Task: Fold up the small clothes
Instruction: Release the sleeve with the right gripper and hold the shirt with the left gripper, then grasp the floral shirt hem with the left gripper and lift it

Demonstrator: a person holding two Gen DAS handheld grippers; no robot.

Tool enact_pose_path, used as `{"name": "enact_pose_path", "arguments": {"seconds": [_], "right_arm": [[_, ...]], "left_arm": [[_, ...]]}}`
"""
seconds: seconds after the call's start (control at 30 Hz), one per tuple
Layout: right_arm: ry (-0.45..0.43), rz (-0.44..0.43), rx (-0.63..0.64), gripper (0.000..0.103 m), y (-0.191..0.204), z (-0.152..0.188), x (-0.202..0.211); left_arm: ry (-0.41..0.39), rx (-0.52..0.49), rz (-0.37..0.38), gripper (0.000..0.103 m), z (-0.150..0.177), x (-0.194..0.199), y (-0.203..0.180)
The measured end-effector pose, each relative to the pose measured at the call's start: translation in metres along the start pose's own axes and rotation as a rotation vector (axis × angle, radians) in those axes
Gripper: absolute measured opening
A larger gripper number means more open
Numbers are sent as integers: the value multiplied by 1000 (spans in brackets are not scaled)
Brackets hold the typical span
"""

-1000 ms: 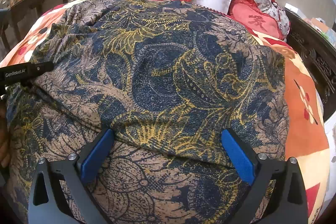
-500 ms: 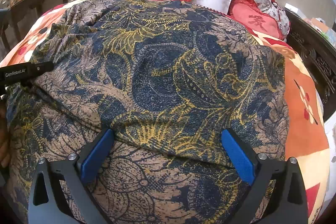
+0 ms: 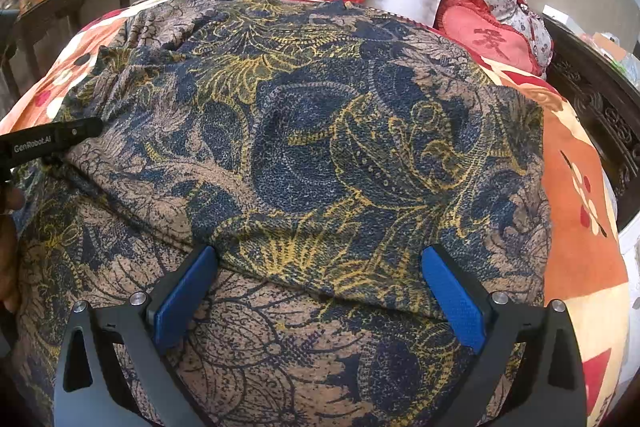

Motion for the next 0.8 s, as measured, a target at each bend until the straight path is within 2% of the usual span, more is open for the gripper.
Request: {"name": "enact_pose_path", "arguments": {"seconds": [0.17,0.3,0.4,0.5,0.57,0.6,0.63,0.7,0.8], "right_arm": [[1,1,-1,103,1,-1,0],[4,16,9,103,1,-1,-2],[14,-14,-10,103,-2,-1,-5],[13,-17,-1,103,-2,-2,-2],[31,-8,37,103,-1,2,4],[40,-5,46,103,0,5,8],[48,-3,49,103,-1,11,15],[103,-30,14,103,-4,27,24],[182,-133,-87,103,-15,59,41]], "left_arm": [[0,74,84,2,0,-1,11],[4,58,63,2,-1,-1,11],[56,-6,30,3,-3,3,4],[133,-28,58,15,-1,24,5],[123,-88,39,33,5,56,11],[109,-113,24,51,8,66,12],[89,-154,10,63,13,84,16],[89,-214,13,65,29,108,26],[170,-240,4,66,62,128,51]]}}
Point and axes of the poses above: each gripper's, at about its wrist camera, not at the fingertips, and x roughly against the way its jaws point, y to its left, z to its underside, the point moved 4 cm from there along -x, roughly the way its jaws point, and after that the axes turned 3 degrees about y, right-handed, at the moved point
